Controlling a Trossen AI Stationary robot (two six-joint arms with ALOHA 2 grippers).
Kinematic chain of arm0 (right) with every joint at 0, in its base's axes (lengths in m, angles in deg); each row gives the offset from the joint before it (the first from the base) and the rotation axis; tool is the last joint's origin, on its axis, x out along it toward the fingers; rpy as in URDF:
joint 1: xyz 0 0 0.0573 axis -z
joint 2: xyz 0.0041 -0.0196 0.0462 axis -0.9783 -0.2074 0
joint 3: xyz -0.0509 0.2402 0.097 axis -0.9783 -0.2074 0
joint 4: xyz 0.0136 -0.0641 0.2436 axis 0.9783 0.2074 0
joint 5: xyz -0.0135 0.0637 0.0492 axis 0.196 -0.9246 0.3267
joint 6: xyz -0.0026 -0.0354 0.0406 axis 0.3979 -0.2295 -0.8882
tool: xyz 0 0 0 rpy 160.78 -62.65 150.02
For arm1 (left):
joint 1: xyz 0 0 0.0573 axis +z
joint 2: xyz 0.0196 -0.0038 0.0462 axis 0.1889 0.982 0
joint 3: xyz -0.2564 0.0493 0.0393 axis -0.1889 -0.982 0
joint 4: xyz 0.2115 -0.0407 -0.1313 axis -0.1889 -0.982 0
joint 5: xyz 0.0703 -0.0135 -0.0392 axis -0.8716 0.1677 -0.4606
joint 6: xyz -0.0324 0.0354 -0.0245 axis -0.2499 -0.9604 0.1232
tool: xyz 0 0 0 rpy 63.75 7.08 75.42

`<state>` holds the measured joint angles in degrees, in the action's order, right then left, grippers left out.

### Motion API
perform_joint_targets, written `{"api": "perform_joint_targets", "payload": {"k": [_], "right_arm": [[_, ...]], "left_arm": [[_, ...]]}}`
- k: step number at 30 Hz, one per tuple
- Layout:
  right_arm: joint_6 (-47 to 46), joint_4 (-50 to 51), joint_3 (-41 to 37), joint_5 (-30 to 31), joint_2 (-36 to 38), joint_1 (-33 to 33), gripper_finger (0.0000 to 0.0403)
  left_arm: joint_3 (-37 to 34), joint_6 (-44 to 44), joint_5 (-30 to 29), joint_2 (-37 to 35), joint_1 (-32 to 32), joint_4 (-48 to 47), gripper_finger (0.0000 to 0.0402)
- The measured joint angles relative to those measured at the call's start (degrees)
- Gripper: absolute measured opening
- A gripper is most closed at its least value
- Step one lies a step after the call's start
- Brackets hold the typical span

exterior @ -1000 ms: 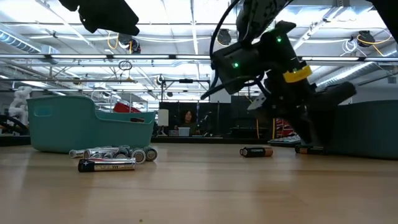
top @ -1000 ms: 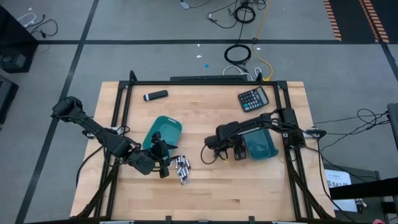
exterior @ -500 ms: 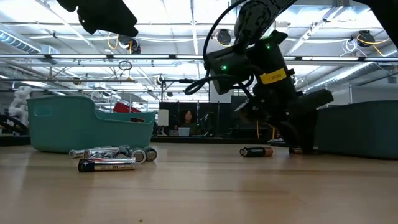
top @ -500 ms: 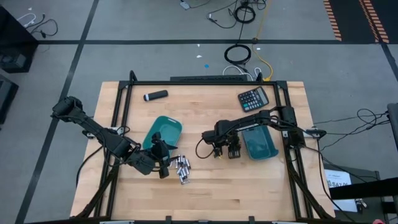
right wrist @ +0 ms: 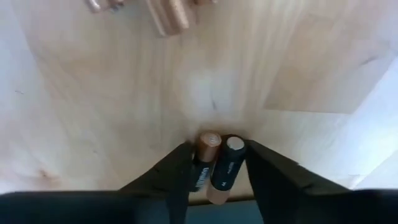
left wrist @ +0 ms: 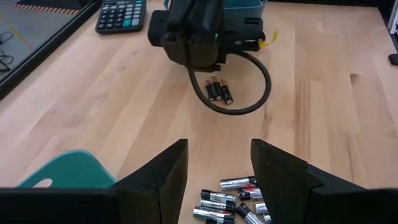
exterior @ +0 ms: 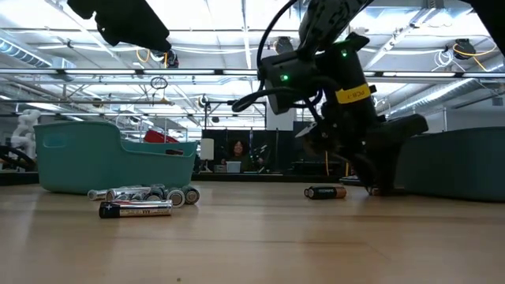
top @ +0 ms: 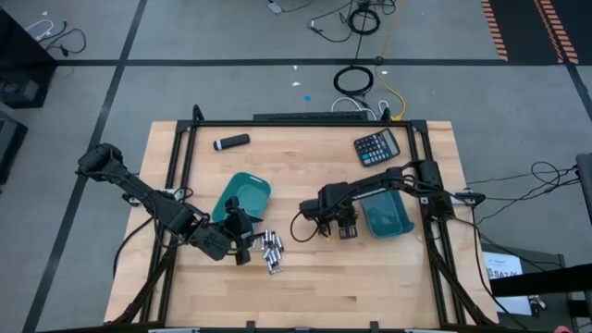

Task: Sort batteries
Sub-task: Put the black battery into the blue bin

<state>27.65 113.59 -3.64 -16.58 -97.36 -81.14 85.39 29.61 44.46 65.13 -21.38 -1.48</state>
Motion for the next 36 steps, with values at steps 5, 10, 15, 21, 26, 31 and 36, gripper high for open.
{"api": "perform_joint_targets", "payload": {"k": [5, 10, 15, 21, 26, 31, 36], "right_arm": [[-1.09, -0.92, -0.79, -0.26, 0.28, 0.0, 0.0089], [-1.7, -3.54, -4.07, -0.41, 0.59, -0.24, 0.0087], [-1.83, -3.14, -3.98, 2.14, 0.83, -1.21, 0.0079], [-1.64, -2.03, -1.87, 5.0, 3.91, -1.71, 0.0069], [-2.17, -0.55, -0.65, 5.5, 6.25, -1.79, 0.003], [-2.63, -0.66, -0.61, 5.69, 6.95, -1.76, 0.0006], [1.29, -0.68, -0.59, 10.85, 7.1, -1.44, 0.0048]], "left_arm": [[0.0, 0.0, 0.0, 0.0, 0.02, -0.02, 0.0186], [0.0, -0.02, 0.0, 0.0, 0.0, -0.07, 0.0186], [0.0, -0.04, 0.0, 0.0, 0.0, -0.07, 0.0186], [0.0, 0.0, -0.01, 0.0, 0.0, -0.06, 0.0186], [0.0, 0.0, -0.02, 0.02, 0.02, 0.16, 0.0186], [0.0, 0.02, 0.0, 0.02, 0.02, 0.39, 0.0186], [0.0, 0.04, 0.0, 0.02, 0.01, 0.44, 0.0186]]}}
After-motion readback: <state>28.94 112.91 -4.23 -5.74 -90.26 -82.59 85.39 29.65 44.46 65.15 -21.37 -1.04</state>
